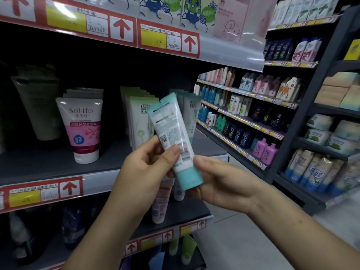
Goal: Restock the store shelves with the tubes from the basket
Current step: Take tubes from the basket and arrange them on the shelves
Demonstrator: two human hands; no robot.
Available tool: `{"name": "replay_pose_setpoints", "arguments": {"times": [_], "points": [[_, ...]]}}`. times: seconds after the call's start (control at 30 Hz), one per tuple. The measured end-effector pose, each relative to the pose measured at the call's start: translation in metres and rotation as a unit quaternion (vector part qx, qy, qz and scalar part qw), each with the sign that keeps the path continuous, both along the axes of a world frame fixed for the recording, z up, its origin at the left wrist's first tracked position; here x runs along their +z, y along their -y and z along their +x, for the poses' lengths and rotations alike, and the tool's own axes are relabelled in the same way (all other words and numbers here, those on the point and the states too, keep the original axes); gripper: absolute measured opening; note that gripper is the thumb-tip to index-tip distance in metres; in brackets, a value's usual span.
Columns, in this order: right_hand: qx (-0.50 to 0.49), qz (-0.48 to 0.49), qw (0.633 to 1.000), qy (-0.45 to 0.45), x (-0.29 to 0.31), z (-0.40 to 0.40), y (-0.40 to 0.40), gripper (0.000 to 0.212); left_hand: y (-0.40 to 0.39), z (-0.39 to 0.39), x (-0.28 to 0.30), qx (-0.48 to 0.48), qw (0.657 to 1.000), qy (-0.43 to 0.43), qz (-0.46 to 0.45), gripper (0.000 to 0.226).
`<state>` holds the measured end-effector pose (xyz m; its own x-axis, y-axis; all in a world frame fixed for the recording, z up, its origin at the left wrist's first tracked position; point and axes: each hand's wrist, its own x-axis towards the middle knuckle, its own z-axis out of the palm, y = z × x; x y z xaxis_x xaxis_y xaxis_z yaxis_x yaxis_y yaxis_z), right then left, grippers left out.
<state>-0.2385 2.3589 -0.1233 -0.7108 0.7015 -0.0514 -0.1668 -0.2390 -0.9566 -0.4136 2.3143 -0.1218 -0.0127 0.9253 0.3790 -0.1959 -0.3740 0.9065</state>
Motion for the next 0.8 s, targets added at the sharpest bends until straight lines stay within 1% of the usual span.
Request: {"name": "replay_pose_setpoints", "arguments": {"times": [0.07,0.13,0.17,0.23,0.27,0.33,0.37,0.4,0.43,0.5,0.53,0.57,0.63,0.8], "points": [[-0.013,0.05,0.998,0.03,0.002,0.003,-0.003,0.057,-0.001,0.0,-0.005,0.034,0.998,-0.052,-0.01,0.03],[-0.083,0.111,0.988,0.07,0.008,0.005,-0.011,0.049,-0.006,-0.003,-0.012,0.107,0.988,-0.104,-0.043,0.042],[-0.139,0.158,0.972,0.105,0.011,0.006,-0.017,0.046,-0.006,-0.004,-0.015,0.139,0.979,-0.135,-0.057,0.04],[-0.253,0.24,0.918,0.187,0.017,0.008,-0.031,0.043,-0.005,-0.007,-0.025,0.156,0.968,-0.181,-0.07,0.026],[-0.294,0.259,0.896,0.208,0.017,0.008,-0.04,0.042,-0.004,-0.008,-0.032,0.143,0.966,-0.202,-0.079,0.02],[-0.347,0.27,0.868,0.231,0.013,0.009,-0.058,0.043,-0.001,-0.012,-0.055,0.1,0.952,-0.267,-0.114,0.013],[-0.362,0.27,0.858,0.245,0.009,0.009,-0.068,0.043,0.0,-0.014,-0.069,0.079,0.936,-0.317,-0.131,0.01],[-0.371,0.267,0.851,0.259,0.004,0.009,-0.076,0.043,0.0,-0.016,-0.082,0.061,0.913,-0.375,-0.148,0.007],[-0.379,0.265,0.842,0.277,0.0,0.009,-0.083,0.044,-0.001,-0.016,-0.094,0.042,0.885,-0.434,-0.165,0.009],[-0.399,0.271,0.817,0.316,-0.008,0.007,-0.094,0.051,-0.003,-0.018,-0.113,0.014,0.831,-0.53,-0.166,0.026],[-0.412,0.278,0.8,0.337,-0.01,0.006,-0.097,0.055,-0.004,-0.019,-0.118,0.001,0.814,-0.559,-0.16,0.029],[-0.426,0.285,0.781,0.357,-0.012,0.004,-0.098,0.058,-0.005,-0.02,-0.12,-0.012,0.805,-0.571,-0.159,0.028],[-0.449,0.296,0.756,0.374,-0.013,0.0,-0.098,0.062,-0.006,-0.022,-0.123,-0.036,0.807,-0.566,-0.166,0.028],[-0.451,0.311,0.746,0.378,-0.016,-0.005,-0.099,0.068,-0.008,-0.025,-0.127,-0.041,0.815,-0.555,-0.164,0.026]]}}
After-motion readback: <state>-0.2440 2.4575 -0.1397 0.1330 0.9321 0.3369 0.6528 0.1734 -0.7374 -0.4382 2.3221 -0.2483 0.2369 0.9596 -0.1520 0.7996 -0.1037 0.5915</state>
